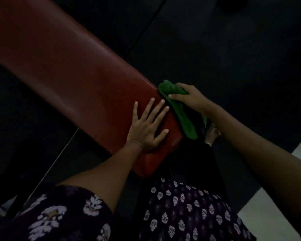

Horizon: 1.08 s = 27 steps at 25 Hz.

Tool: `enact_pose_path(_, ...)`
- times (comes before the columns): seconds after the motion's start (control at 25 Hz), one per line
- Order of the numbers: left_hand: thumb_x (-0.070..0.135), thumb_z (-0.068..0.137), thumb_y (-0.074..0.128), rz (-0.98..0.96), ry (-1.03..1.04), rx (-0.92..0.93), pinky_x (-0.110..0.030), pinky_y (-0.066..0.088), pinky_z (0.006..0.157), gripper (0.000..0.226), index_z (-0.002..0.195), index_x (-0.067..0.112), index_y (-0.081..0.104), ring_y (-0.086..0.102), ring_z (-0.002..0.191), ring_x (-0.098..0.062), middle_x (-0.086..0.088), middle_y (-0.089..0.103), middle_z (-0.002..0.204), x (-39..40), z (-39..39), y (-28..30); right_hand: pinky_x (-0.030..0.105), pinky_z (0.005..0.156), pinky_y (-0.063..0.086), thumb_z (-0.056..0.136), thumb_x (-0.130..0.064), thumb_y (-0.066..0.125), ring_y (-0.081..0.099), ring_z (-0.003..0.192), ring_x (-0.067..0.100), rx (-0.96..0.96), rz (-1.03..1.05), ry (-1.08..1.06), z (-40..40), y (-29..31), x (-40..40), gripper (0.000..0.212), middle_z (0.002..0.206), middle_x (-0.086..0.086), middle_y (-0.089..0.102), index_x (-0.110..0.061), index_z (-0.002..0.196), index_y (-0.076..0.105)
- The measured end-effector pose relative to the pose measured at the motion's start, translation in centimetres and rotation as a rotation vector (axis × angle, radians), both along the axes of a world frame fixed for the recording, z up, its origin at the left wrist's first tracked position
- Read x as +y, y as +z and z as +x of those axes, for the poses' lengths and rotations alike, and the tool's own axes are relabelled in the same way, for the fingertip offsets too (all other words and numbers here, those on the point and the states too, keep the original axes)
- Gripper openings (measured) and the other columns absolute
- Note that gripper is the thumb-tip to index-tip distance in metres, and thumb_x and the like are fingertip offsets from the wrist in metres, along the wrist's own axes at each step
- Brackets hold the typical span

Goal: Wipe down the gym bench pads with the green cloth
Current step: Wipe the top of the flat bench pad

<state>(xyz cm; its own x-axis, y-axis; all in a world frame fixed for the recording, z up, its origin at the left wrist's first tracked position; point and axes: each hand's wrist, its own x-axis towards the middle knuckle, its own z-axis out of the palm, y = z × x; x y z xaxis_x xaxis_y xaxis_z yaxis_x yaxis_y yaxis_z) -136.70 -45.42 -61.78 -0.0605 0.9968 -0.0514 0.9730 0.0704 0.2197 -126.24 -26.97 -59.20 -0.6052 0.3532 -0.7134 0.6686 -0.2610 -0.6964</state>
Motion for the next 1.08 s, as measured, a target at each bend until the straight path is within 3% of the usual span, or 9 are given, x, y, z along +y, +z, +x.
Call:
enact_pose_path(0.16,0.053,0.090,0.031,-0.031,0.022,-0.001,-0.059,0.003,0.112,0.066,0.145,0.018,0.023,0.015,0.143,-0.023,-0.005,0.018,0.153,-0.1,0.0,0.3,0.019,0.074,0.054,0.090,-0.020,0.060,0.063,0.094,0.011,0.006,-0.139,0.035,4.4,-0.2,0.3,0.018,0.102,-0.004,0.064,-0.026,0.107,0.058)
enact_pose_path(0.32,0.055,0.095,0.019,-0.084,0.037,0.038,-0.059,0.002,0.113,0.065,0.147,0.015,0.020,0.009,0.145,-0.019,-0.007,0.017,0.154,0.0,0.4,0.4,0.033,0.085,0.051,0.090,-0.023,0.061,0.061,0.097,0.017,0.067,-0.045,0.127,1.1,-2.2,1.5,0.018,0.101,-0.001,0.063,-0.023,0.107,0.058)
enact_pose_path(0.48,0.047,0.096,0.035,-0.049,0.139,-0.096,-0.051,0.005,0.117,0.061,0.143,0.009,0.028,0.017,0.143,-0.022,-0.014,0.020,0.152,0.0,0.6,1.3,0.028,0.082,0.050,0.090,-0.025,0.061,0.061,0.095,0.012,0.195,0.006,0.143,-2.7,-2.6,1.8,0.022,0.100,-0.005,0.063,-0.022,0.112,0.056)
enact_pose_path(0.6,0.031,0.093,0.049,0.088,0.481,-0.359,-0.029,0.018,0.117,0.047,0.131,0.004,0.047,0.029,0.136,-0.013,-0.015,0.031,0.148,1.1,1.2,3.2,0.023,0.079,0.052,0.089,-0.017,0.061,0.062,0.088,0.005,0.220,-0.124,0.160,2.2,-2.8,1.5,0.021,0.096,-0.007,0.063,-0.022,0.109,0.056)
enact_pose_path(0.68,0.021,0.092,0.050,0.313,0.826,-0.376,-0.017,0.027,0.111,0.037,0.124,0.003,0.054,0.035,0.130,-0.006,-0.011,0.036,0.144,3.1,-0.1,3.8,0.021,0.076,0.052,0.088,-0.013,0.062,0.062,0.084,0.002,0.217,-0.147,0.154,6.0,-2.4,1.2,0.021,0.094,-0.007,0.064,-0.024,0.105,0.057)
enact_pose_path(0.76,0.026,0.094,0.047,0.381,1.066,-0.256,-0.037,0.027,0.115,0.043,0.132,0.007,0.047,0.031,0.137,-0.015,-0.011,0.029,0.150,5.4,-3.3,3.4,0.024,0.076,0.052,0.088,-0.012,0.063,0.063,0.084,0.003,0.249,-0.132,0.136,6.7,-2.1,0.8,0.021,0.093,-0.007,0.065,-0.028,0.101,0.059)
enact_pose_path(0.84,0.036,0.096,0.041,0.209,1.279,-0.160,-0.051,0.010,0.118,0.057,0.146,0.013,0.029,0.016,0.144,-0.020,-0.008,0.015,0.157,7.3,-5.7,2.4,0.030,0.079,0.053,0.087,-0.016,0.064,0.063,0.087,0.006,0.277,-0.081,0.138,3.5,-2.3,1.2,0.019,0.094,-0.007,0.065,-0.029,0.100,0.059)
enact_pose_path(0.96,0.040,0.099,0.032,0.037,1.422,-0.030,-0.046,0.000,0.118,0.059,0.149,0.013,0.018,0.006,0.146,-0.019,-0.005,0.011,0.158,8.1,-6.1,0.3,0.035,0.086,0.052,0.087,-0.024,0.064,0.061,0.097,0.012,0.304,0.043,0.185,-3.0,-2.9,1.8,0.023,0.103,-0.005,0.063,-0.026,0.109,0.058)
enact_pose_path(1.08,0.041,0.098,0.032,0.081,1.411,0.021,-0.042,0.000,0.117,0.058,0.148,0.013,0.022,0.010,0.146,-0.019,-0.005,0.017,0.157,8.0,-5.8,-0.1,0.032,0.090,0.052,0.089,-0.016,0.061,0.062,0.097,0.011,0.274,-0.099,0.135,-4.3,-2.7,2.3,0.024,0.101,-0.008,0.063,-0.024,0.112,0.057)
